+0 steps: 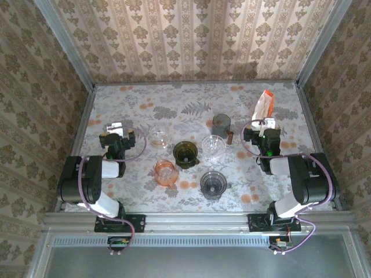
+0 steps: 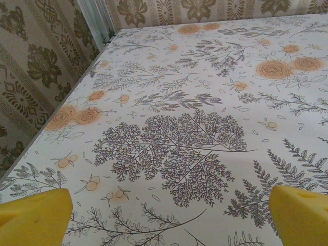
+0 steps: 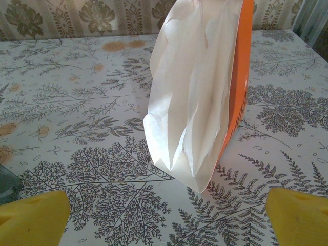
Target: Place the coffee filter in the dripper
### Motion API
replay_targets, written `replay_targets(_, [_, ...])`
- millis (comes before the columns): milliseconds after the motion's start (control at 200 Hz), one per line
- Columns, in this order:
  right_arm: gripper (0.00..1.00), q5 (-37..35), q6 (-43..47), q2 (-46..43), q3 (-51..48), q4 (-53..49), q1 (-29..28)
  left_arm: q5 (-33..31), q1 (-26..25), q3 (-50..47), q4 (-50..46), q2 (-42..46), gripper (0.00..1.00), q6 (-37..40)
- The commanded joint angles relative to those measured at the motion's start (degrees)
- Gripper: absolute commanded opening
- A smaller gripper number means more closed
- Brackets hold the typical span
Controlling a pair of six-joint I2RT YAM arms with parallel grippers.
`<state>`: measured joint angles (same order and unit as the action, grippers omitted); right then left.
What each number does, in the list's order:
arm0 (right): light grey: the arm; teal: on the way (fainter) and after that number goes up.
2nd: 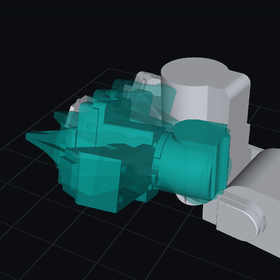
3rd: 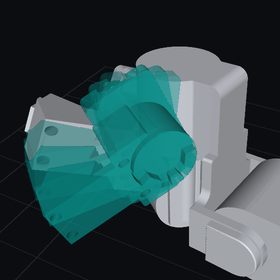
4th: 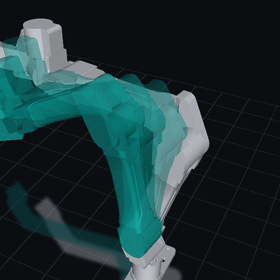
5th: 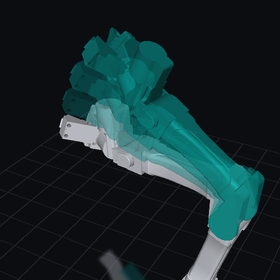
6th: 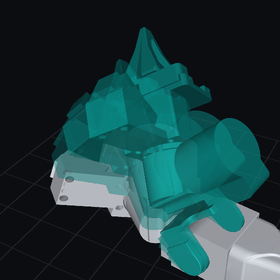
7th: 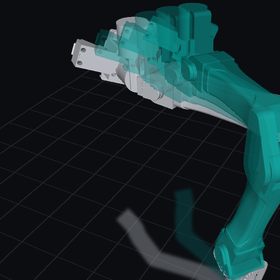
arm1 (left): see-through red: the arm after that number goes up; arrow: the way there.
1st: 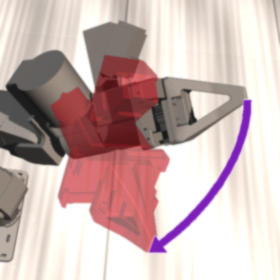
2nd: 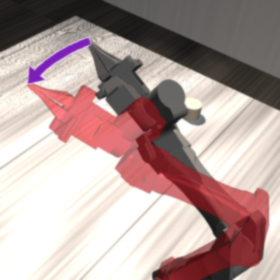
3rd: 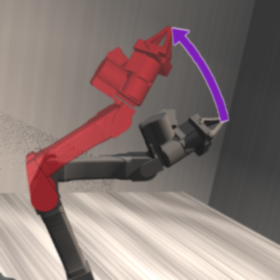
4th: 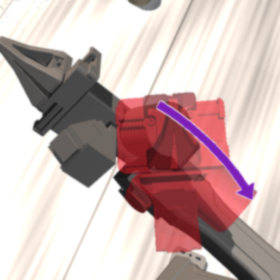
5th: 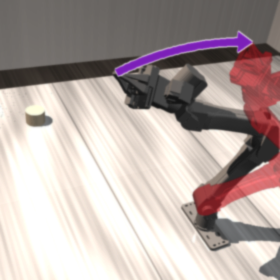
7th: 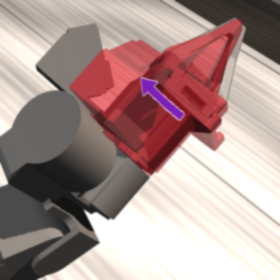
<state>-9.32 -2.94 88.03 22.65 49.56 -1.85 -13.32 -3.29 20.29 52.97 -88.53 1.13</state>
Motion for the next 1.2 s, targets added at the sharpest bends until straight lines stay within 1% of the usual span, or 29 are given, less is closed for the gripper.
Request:
replay_targets(0, [1.0,1.06,0.48,-0.38,0.38,0.01,0.08,1.0,0.41,1.43,0.72,-0.24,1.0,0.7])
replay_targets(295, [1.0,3.52,-0.15,-0.62,0.38,-0.08,1.32,1.89,0.92,1.11,1.12,-0.11,1.0,0.37])
replay_targets(335, [1.0,2.95,-0.43,-1.22,0.65,-1.11,1.32,0.67,0.75,0.76,1.68,0.25,1.0,0.17])
replay_targets(370, [1.0,2.13,-0.73,-2.59,1.42,-3.65,1.3,-1.64,0.36,0.63,0.62,1.65,1.0,-0.6])
replay_targets(400, [1.0,1.67,-0.82,-3.94,2.53,-6.93,1.24,-0.39,0.59,0.27,-0.45,2.5,1.0,-0.86])
replay_targets(430, [1.0,1.42,-0.91,-5.29,4.13,-11.18,1.23,0.14,0.47,-0.47,1.79,2.42,1.0,0.2])
replay_targets(525, [1.0,0.85,-1.94,-7.68,9.92,-23.98,0.87,-1.53,-1.19,-2.45,5.89,2.5,1.0,1.78])
replay_targets(590, [1.0,-0.96,-2.8,-7.89,11.56,-28.07,-0.26,-2.27,-1.84,-3.04,7.03,2.49,1.0,2.41])
replay_targets(605, [1.0,-1.15,-3.03,-9.64,11.75,-28.76,-0.52,-2.43,-1.96,-3.13,7.38,2.52,1.0,2.47])
replay_targets(675, [1.0,-2.65,-4.48,-11.71,12.3,-31.14,-2.23,-3.37,-2.39,-3.57,7.84,3.16,1.0,2.82])
replay_targets(725, [1.0,-3.0,-4.8,-12.93,12.85,-32.61,-3.85,-6.01,-2.76,-3.53,6.78,4.61,1.0,2.49])
replay_targets(770, [1.0,-5.96,-4.71,-13.72,14.09,-34.88,-6.2,-8.12,-2.88,-3.13,4.21,6.74,1.0,1.69])
replay_targets(810, [1.0,-9.11,-4.59,-14.17,15.49,-36.79,-8.64,-8.63,-2.93,-2.75,1.76,8.89,1.0,1.64])
replay_targets(865, [1.0,-16.3,-3.95,-14.6,17.28,-38.56,-12.69,-9.35,-3.53,-2.41,-1.28,12.05,1.0,2.24])
replay_targets(925, [1.0,-23.34,-4.41,-14.6,18.48,-38.47,-16.05,-12.48,-5.12,-1.93,-3.78,15.37,1.0,2.99])
replay_targets(980, [1.0,-27.42,-7.92,-14.38,19.58,-38.55,-17.15,-14.59,-6.14,-1.75,-4.16,18.46,1.0,1.41])
replay_targets(1020, [1.0,-28.69,-14.3,-13.95,20.74,-40.64,-16.98,-14.09,-6.29,-1.75,-4.28,20.68,1.0,-0.34])
replay_targets(1085, [1.0,-27.94,-25.08,-13.17,23.49,-47.29,-16.3,-11.83,-6.3,-1.04,-5.72,24.02,1.0,-2.95])
replay_targets(1125, [1.0,-25.75,-30.96,-12.75,25.5,-52.77,-15.97,-10.12,-6.28,-0.35,-7.29,26.2,1.0,-3.69])
replay_targets(1195, [1.0,-18.12,-29.62,-11.07,25.57,-51.09,-15.67,-6.53,-6.29,1.12,-11.43,30.37,1.0,-5.08])
